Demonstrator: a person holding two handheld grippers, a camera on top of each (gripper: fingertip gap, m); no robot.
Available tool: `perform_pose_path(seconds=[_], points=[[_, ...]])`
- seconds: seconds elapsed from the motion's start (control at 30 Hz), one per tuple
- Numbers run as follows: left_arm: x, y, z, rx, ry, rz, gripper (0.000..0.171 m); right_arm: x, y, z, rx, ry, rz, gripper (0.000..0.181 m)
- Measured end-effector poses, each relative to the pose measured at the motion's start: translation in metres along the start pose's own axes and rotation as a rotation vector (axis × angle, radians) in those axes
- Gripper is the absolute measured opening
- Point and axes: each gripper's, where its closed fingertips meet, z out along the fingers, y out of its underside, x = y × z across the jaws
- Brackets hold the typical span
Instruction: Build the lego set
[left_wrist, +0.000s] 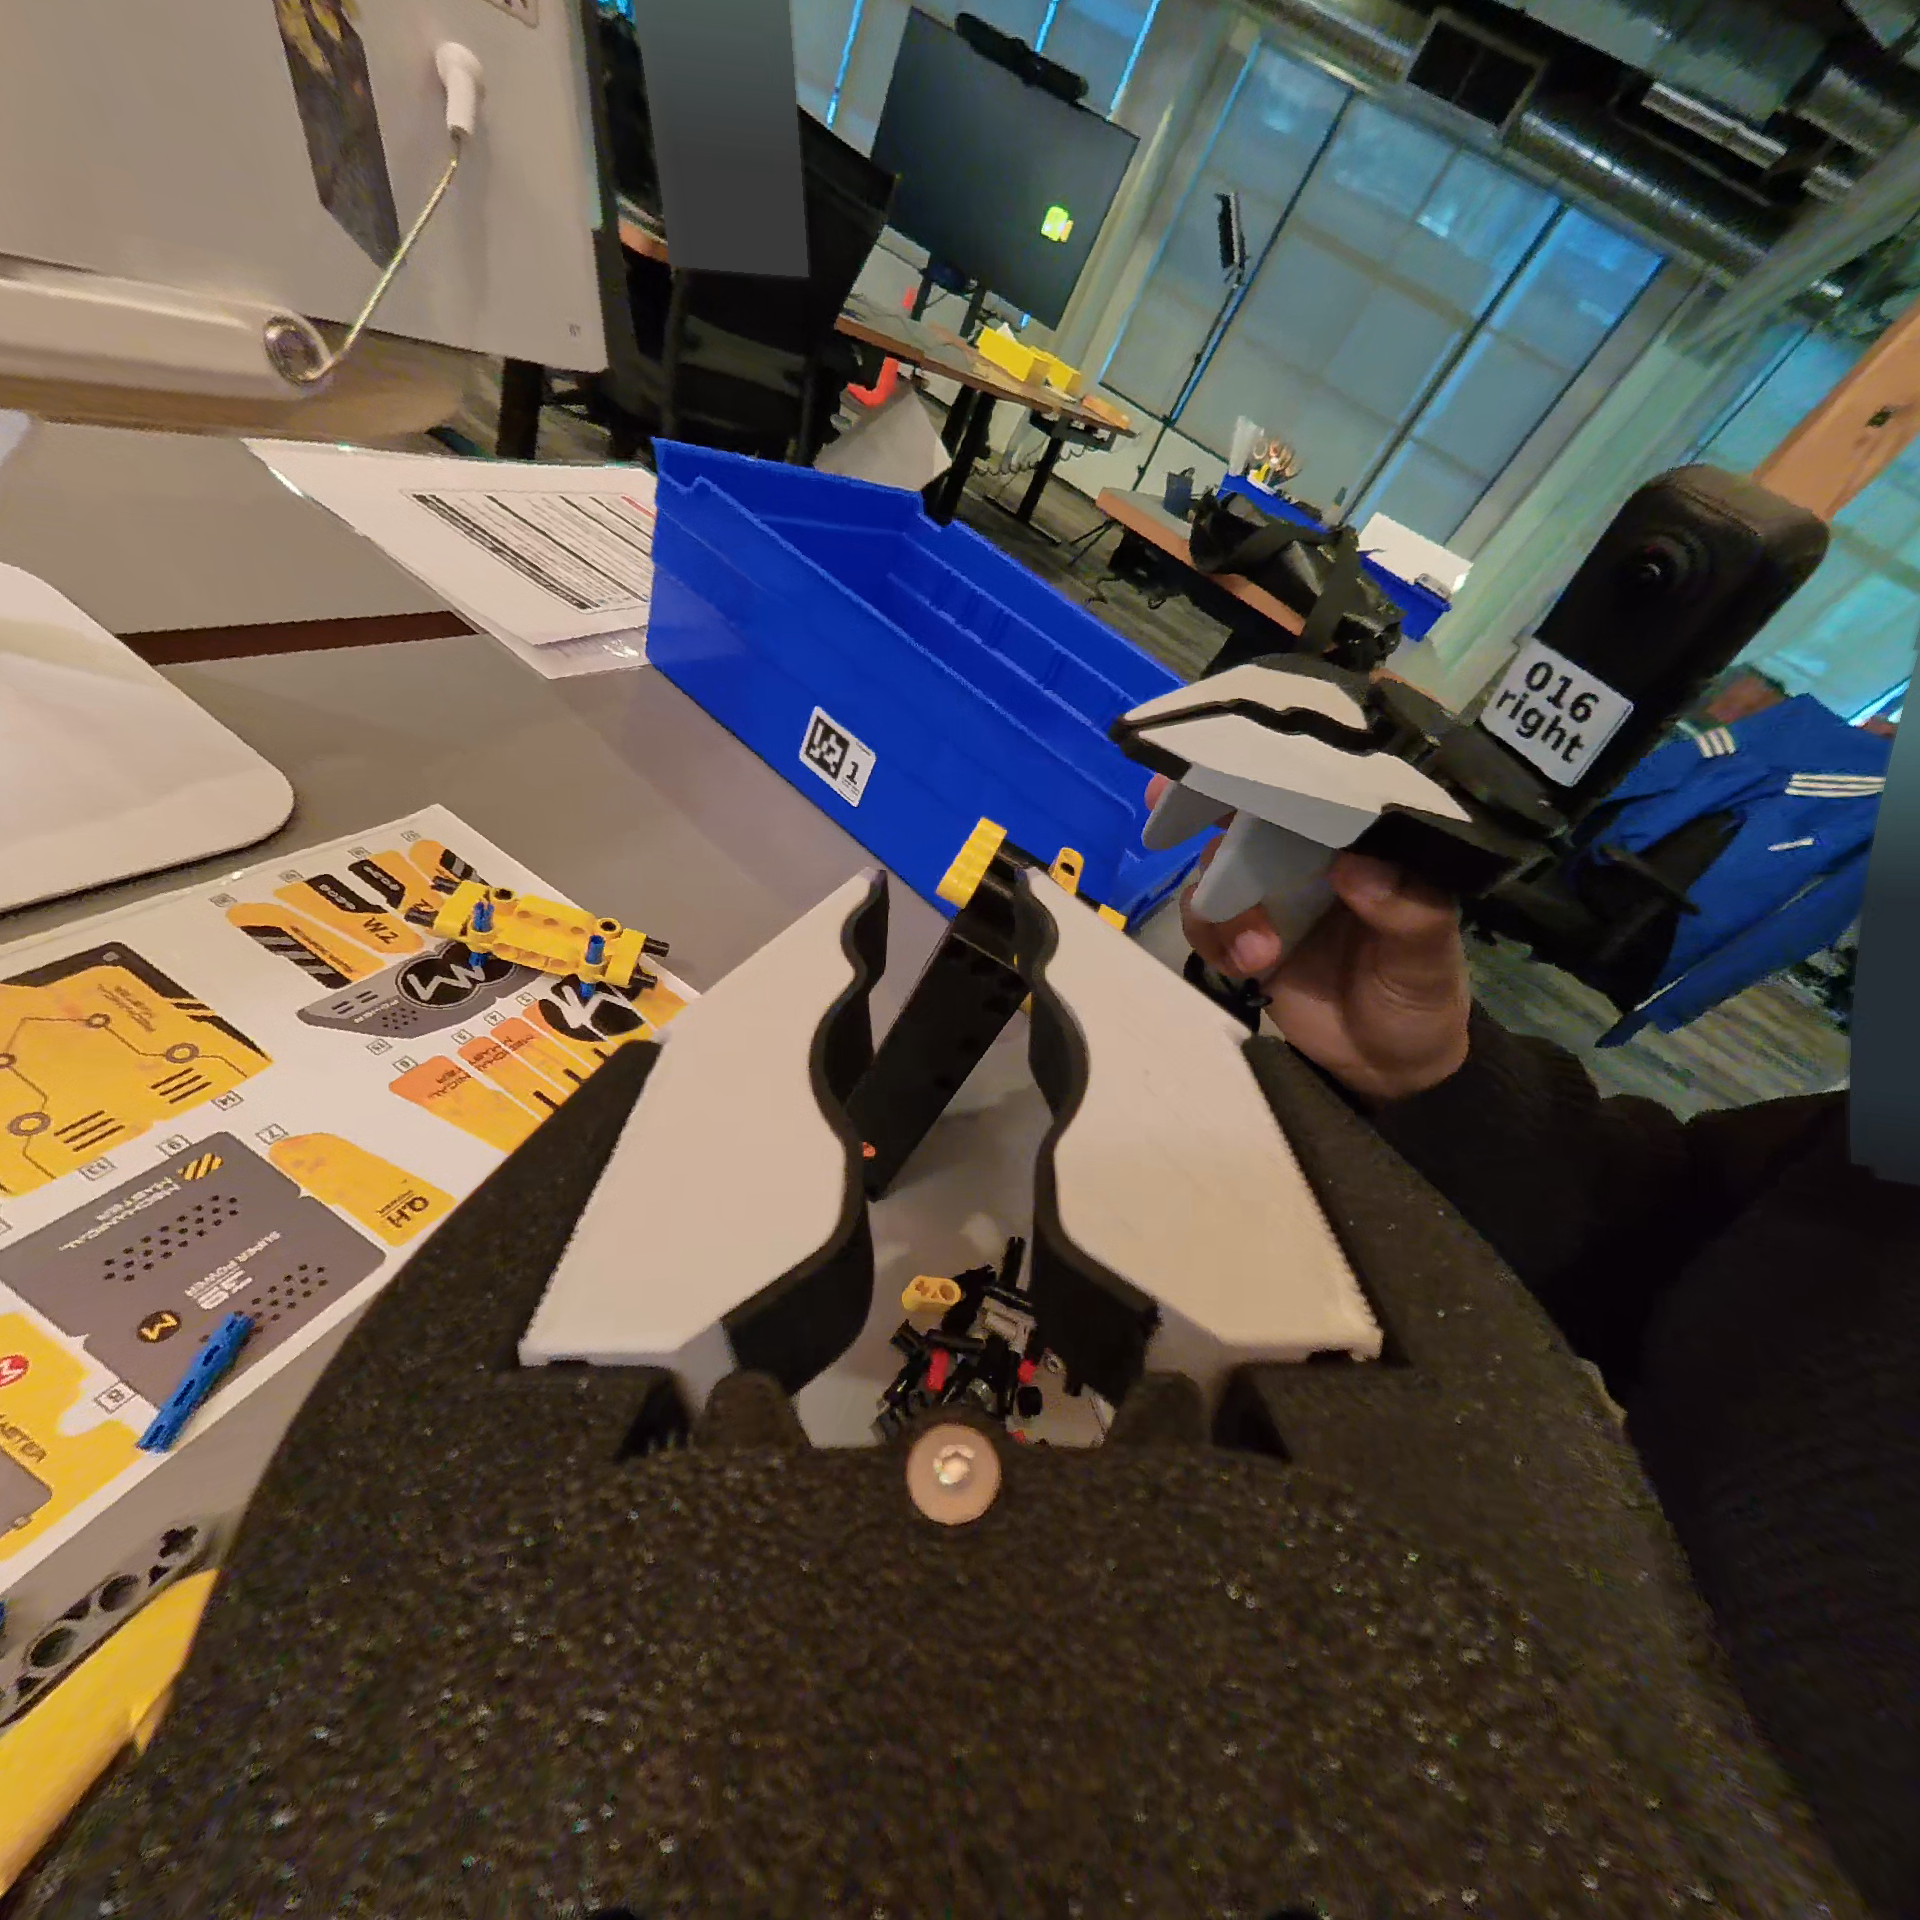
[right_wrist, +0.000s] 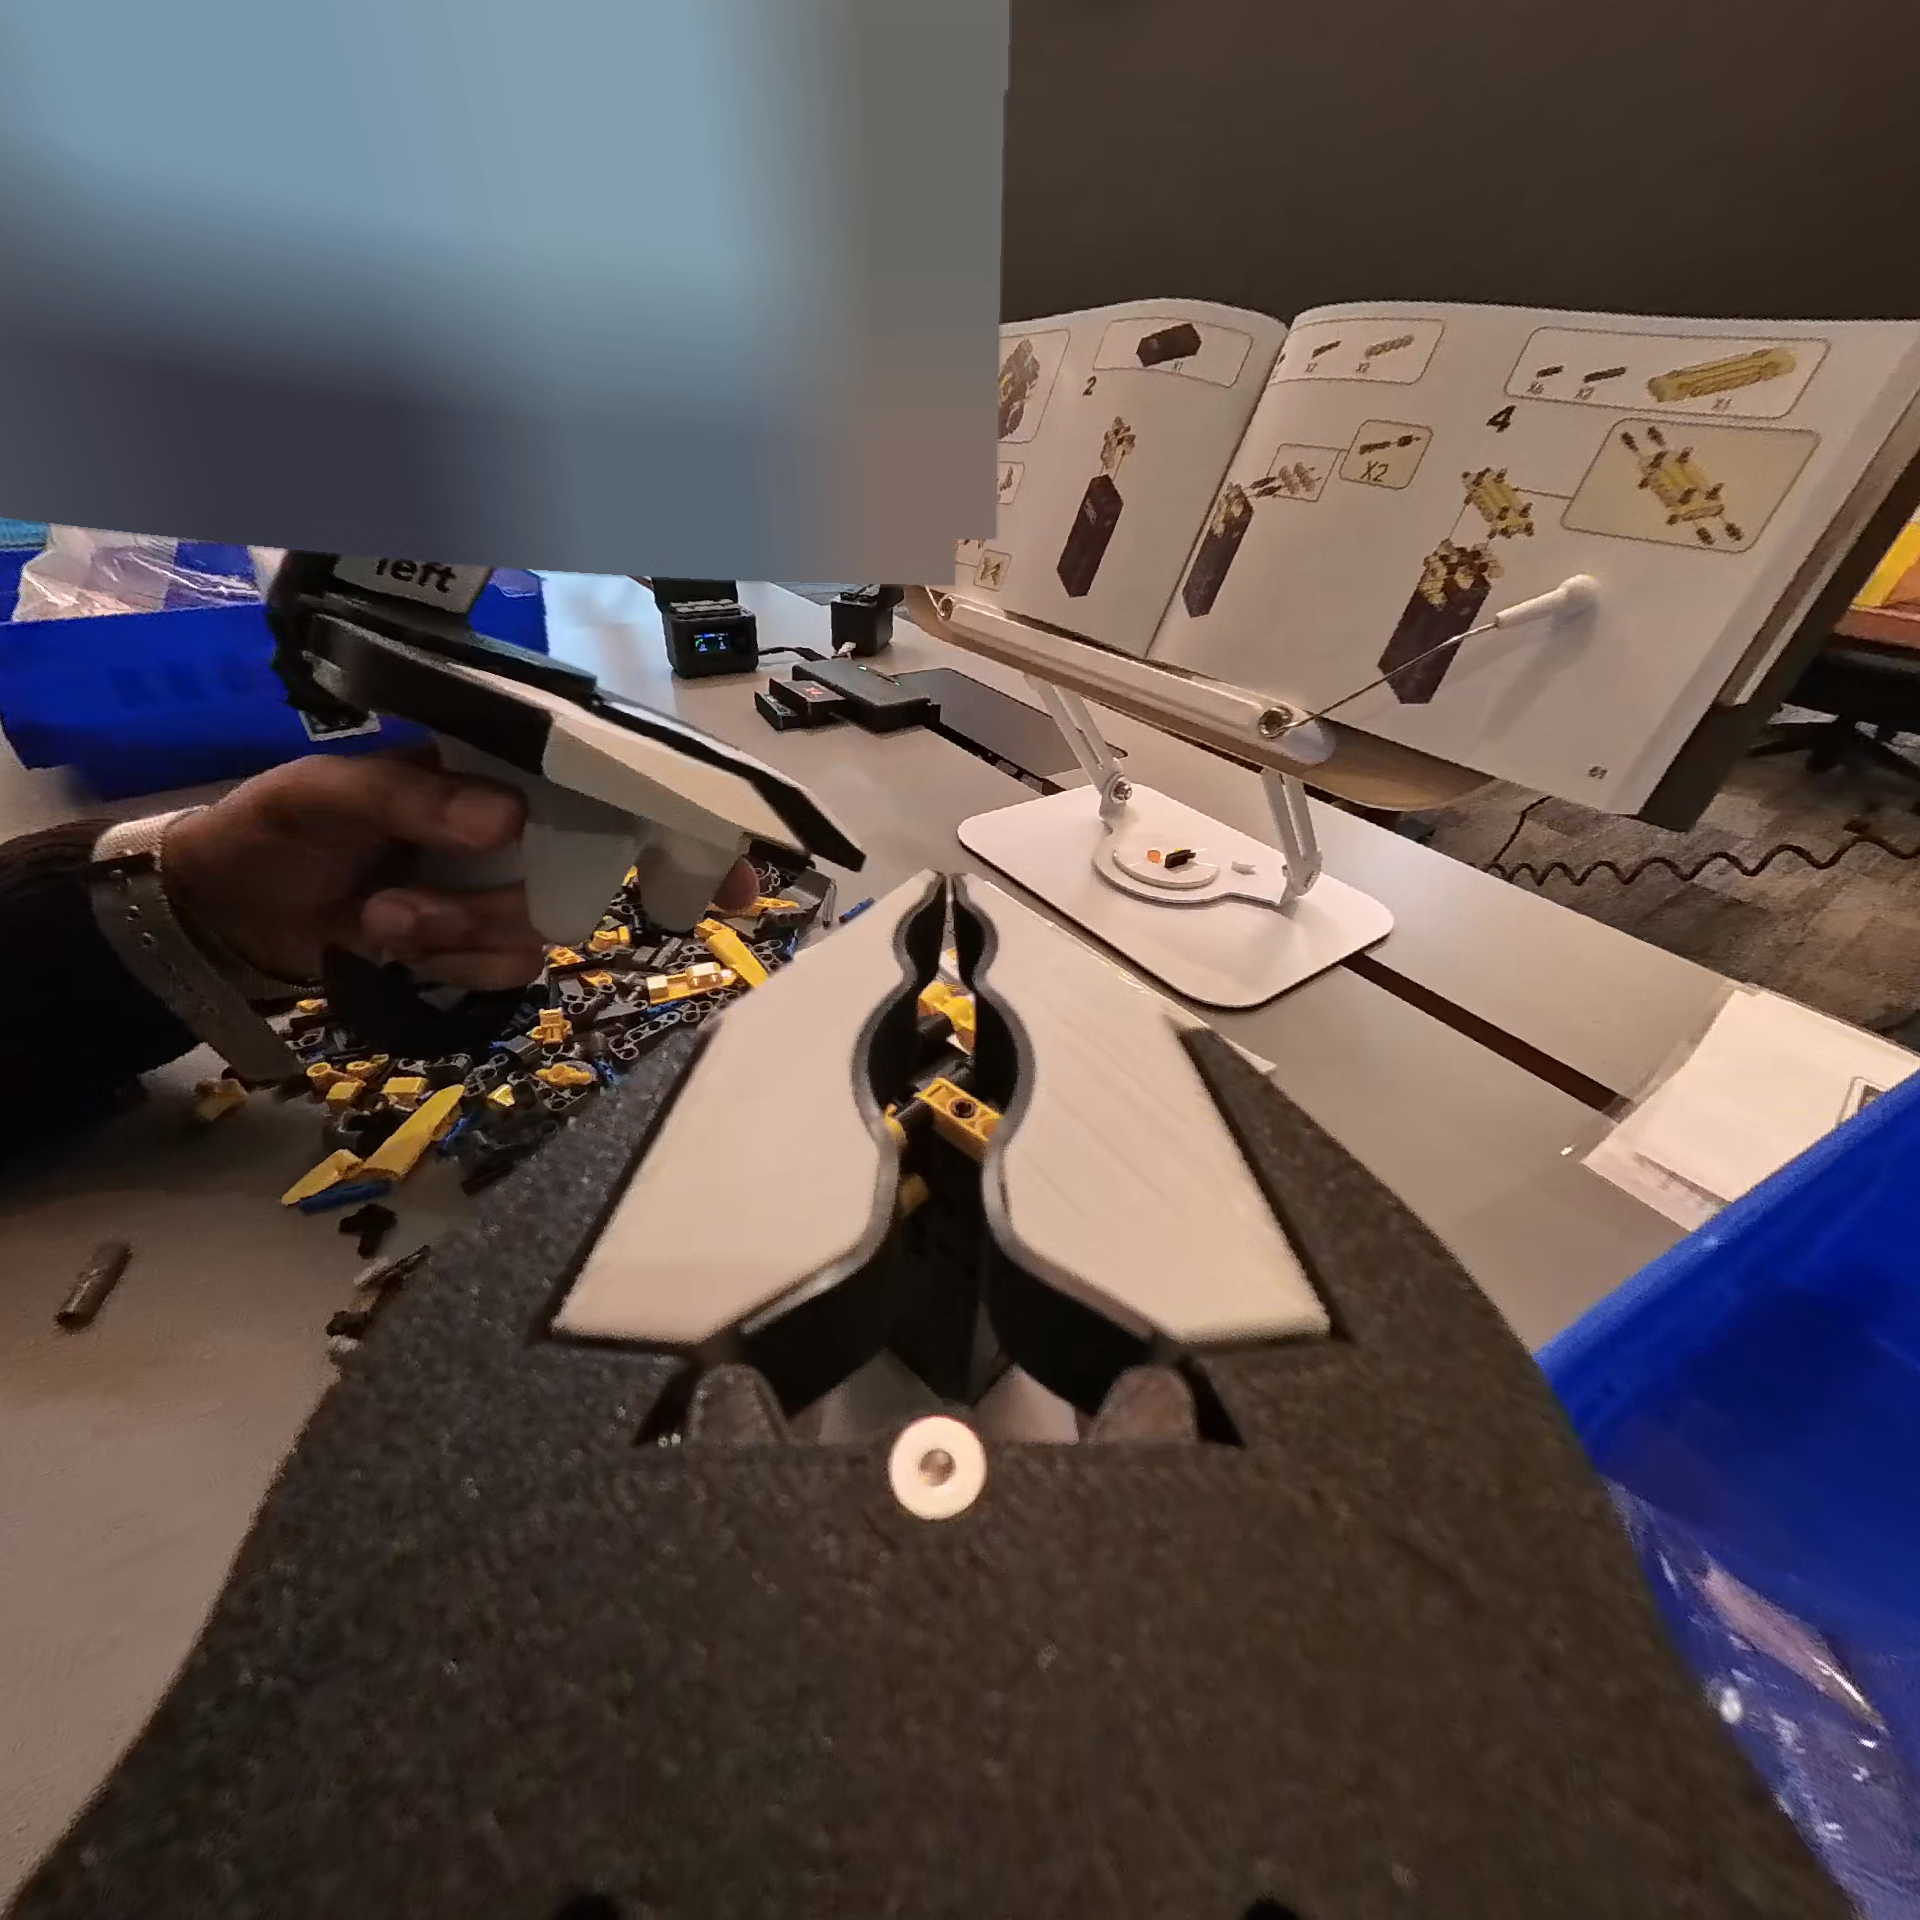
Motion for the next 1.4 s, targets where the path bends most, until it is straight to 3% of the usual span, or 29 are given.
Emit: perform_pose_path(seconds=[0.27,0.77,1.4], points=[[-0.007,0.001,-0.002,0.005,0.023,-0.062,0.024,0.001,0.004,0.002,-0.010,0.020,-0.042,0.001],[-0.014,0.004,-0.003,-0.001,0.029,-0.096,0.024,0.016,-0.001,-0.006,0.062,0.017,0.095,0.001],[-0.012,-0.001,-0.006,0.011,0.039,-0.096,0.024,0.019,0.000,-0.006,0.065,0.019,0.107,0.001]])
